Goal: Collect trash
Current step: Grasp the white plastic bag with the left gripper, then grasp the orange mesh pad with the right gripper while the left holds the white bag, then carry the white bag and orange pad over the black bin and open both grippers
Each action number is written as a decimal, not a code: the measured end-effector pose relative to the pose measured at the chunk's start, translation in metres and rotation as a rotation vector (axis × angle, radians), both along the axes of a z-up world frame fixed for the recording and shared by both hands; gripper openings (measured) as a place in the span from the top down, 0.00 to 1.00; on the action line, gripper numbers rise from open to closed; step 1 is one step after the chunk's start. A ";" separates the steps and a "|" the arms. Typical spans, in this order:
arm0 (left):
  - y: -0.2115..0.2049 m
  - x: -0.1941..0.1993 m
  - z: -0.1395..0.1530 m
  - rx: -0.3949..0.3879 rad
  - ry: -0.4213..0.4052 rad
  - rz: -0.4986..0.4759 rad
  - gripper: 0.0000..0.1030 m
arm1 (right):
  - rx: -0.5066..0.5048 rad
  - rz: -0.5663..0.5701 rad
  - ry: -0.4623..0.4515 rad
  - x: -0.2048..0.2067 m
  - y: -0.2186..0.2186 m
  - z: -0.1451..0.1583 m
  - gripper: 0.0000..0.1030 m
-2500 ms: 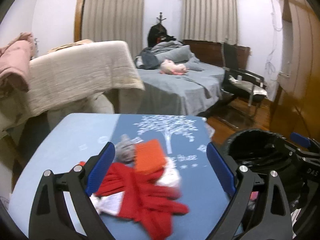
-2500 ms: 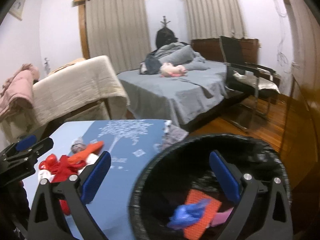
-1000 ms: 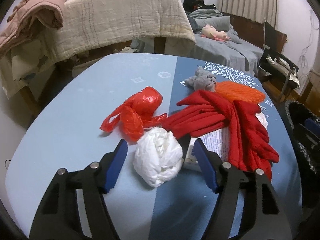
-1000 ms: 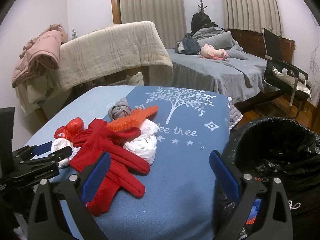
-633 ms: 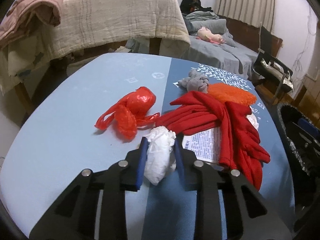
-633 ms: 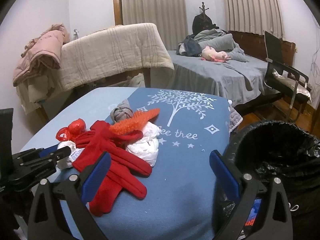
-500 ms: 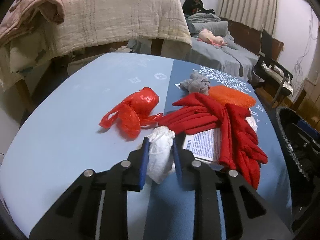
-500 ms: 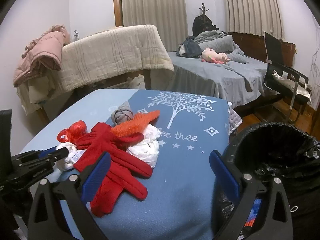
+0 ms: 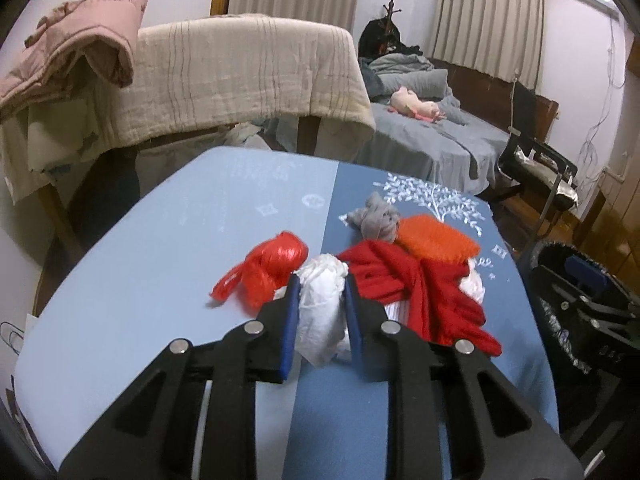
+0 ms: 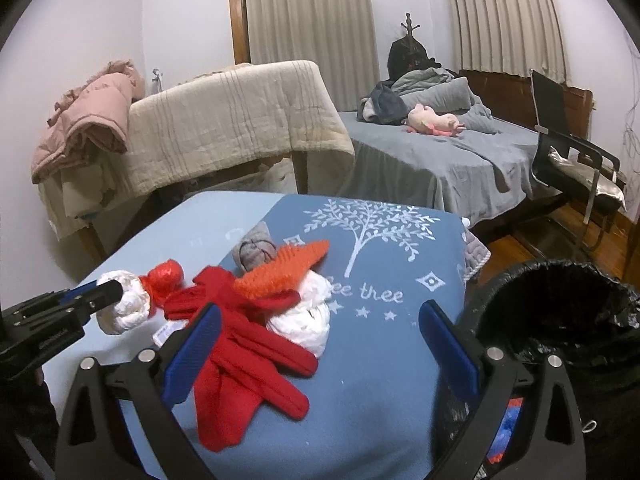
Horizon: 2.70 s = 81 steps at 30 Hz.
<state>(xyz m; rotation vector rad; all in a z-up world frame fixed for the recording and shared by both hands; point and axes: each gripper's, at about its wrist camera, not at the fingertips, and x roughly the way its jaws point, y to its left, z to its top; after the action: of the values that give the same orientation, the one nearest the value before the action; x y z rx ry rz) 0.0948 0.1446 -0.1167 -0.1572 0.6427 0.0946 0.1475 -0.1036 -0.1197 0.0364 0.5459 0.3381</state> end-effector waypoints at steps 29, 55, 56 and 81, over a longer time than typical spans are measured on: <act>0.005 0.044 0.021 0.014 -0.065 -0.003 0.79 | -0.014 0.080 0.166 0.074 0.048 -0.024 0.57; -0.013 0.037 0.040 0.019 -0.102 -0.034 0.79 | 0.113 0.180 0.068 0.041 0.025 0.035 0.89; -0.014 0.036 0.042 0.019 -0.107 -0.037 0.79 | 0.125 0.182 0.063 0.040 0.022 0.038 0.89; -0.078 0.028 0.067 0.014 -0.152 -0.158 0.79 | 0.156 0.074 -0.020 0.003 -0.056 0.073 0.89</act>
<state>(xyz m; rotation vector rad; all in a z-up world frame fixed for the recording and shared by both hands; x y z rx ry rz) 0.1226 0.0665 -0.0498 -0.0982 0.5007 -0.0649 0.1505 -0.1599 -0.0469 0.1641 0.5014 0.4521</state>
